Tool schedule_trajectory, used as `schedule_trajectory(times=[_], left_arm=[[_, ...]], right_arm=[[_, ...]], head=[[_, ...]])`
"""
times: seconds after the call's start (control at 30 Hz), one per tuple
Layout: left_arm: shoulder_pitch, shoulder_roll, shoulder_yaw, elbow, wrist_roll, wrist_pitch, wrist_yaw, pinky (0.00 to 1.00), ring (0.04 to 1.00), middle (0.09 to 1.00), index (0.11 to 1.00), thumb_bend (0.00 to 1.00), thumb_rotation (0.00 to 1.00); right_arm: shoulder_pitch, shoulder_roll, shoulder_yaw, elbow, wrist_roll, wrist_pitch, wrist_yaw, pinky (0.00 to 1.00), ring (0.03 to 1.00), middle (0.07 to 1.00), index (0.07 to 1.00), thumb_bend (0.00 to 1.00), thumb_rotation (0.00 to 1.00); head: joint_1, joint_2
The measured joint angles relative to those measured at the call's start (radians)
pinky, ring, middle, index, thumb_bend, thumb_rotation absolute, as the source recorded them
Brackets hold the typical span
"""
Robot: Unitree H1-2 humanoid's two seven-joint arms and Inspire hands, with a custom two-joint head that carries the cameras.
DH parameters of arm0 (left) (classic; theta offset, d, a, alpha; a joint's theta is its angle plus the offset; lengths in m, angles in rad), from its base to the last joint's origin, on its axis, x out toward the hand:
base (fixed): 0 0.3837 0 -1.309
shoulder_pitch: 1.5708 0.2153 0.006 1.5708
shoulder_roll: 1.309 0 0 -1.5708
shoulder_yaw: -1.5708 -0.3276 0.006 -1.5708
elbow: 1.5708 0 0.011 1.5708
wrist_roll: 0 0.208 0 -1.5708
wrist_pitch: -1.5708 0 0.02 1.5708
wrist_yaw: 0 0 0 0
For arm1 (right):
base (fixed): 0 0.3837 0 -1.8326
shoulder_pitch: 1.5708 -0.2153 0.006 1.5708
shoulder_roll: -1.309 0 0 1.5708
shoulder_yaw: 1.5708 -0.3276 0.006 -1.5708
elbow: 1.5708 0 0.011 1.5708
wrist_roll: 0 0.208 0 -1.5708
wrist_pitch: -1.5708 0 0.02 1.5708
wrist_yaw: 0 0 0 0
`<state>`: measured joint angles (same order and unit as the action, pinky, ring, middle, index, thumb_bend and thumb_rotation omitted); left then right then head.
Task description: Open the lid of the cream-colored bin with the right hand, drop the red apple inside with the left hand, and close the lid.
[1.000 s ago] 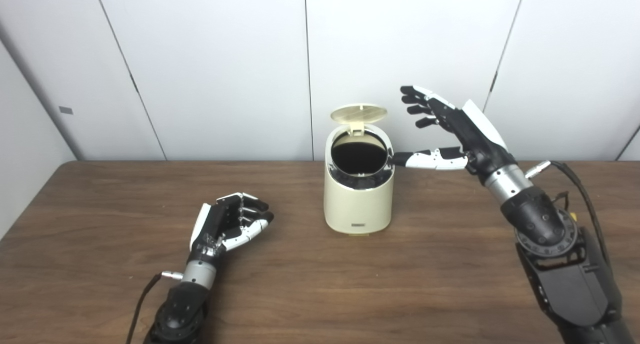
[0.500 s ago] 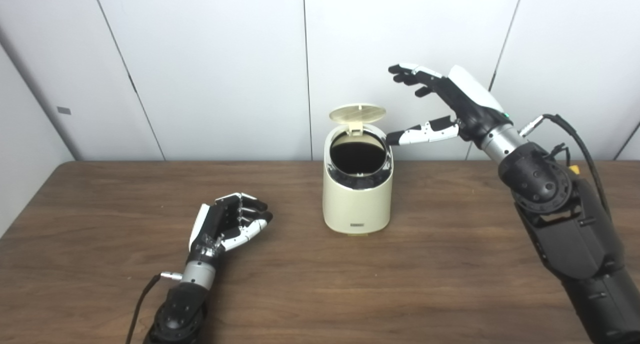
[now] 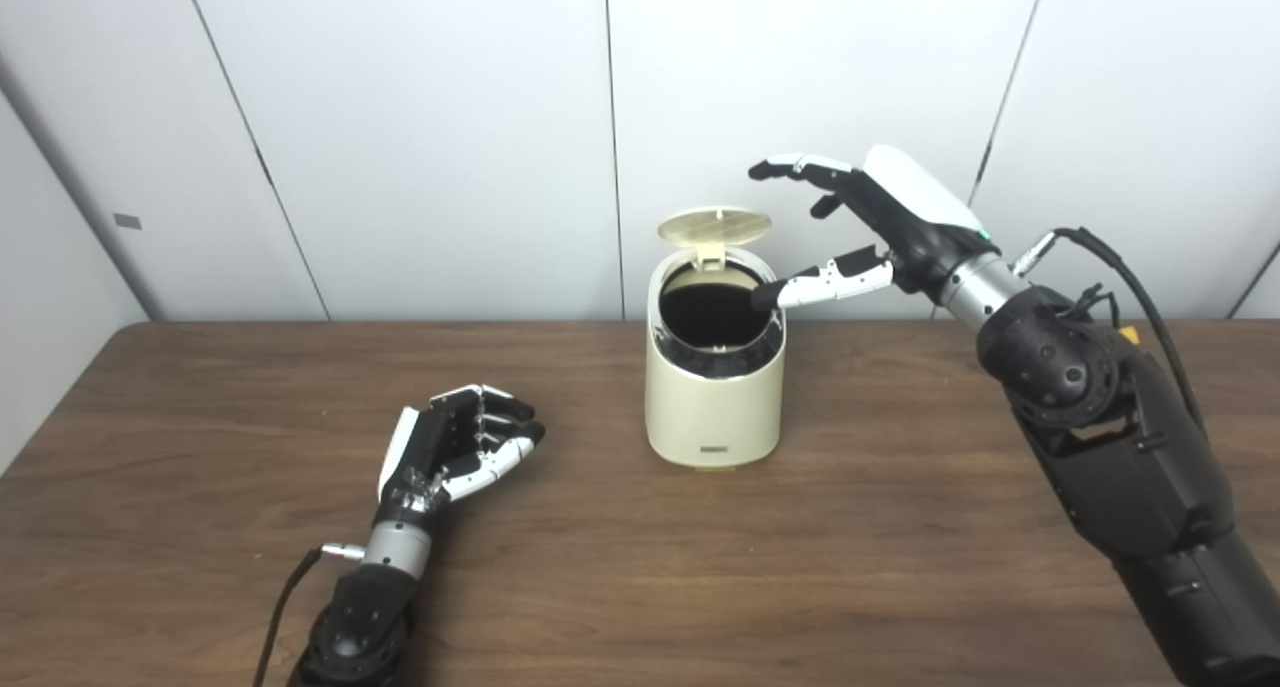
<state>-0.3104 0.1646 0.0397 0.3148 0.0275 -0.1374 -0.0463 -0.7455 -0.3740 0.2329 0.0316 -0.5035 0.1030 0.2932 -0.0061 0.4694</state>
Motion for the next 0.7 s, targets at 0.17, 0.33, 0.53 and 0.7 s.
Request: schedule_trajectory(times=[0.17,0.33,0.53,0.7], left_arm=[[0.000,-0.001,0.000,0.000,0.000,0.000,0.000,0.41,0.517,0.595,0.497,0.50,0.06],[0.000,-0.001,0.000,0.000,0.000,-0.002,0.002,0.40,0.517,0.597,0.497,0.50,0.05],[0.000,-0.002,0.000,0.000,0.000,-0.001,0.005,0.41,0.526,0.599,0.497,0.50,0.05],[0.000,-0.004,0.001,-0.001,0.000,0.000,0.007,0.42,0.527,0.601,0.497,0.50,0.06]], right_arm=[[0.001,0.000,0.009,-0.047,0.000,-0.003,0.023,0.74,0.901,0.861,0.825,0.70,0.46],[0.005,0.000,0.020,-0.080,0.008,-0.009,0.038,0.77,0.905,0.863,0.829,0.69,0.48],[0.010,0.000,0.024,-0.096,0.018,-0.023,0.067,0.78,0.909,0.865,0.837,0.69,0.50],[0.013,0.000,0.025,-0.103,0.020,-0.024,0.078,0.78,0.904,0.857,0.837,0.70,0.51]], head=[[0.003,0.002],[0.005,0.002],[0.006,0.005],[0.008,0.011]])
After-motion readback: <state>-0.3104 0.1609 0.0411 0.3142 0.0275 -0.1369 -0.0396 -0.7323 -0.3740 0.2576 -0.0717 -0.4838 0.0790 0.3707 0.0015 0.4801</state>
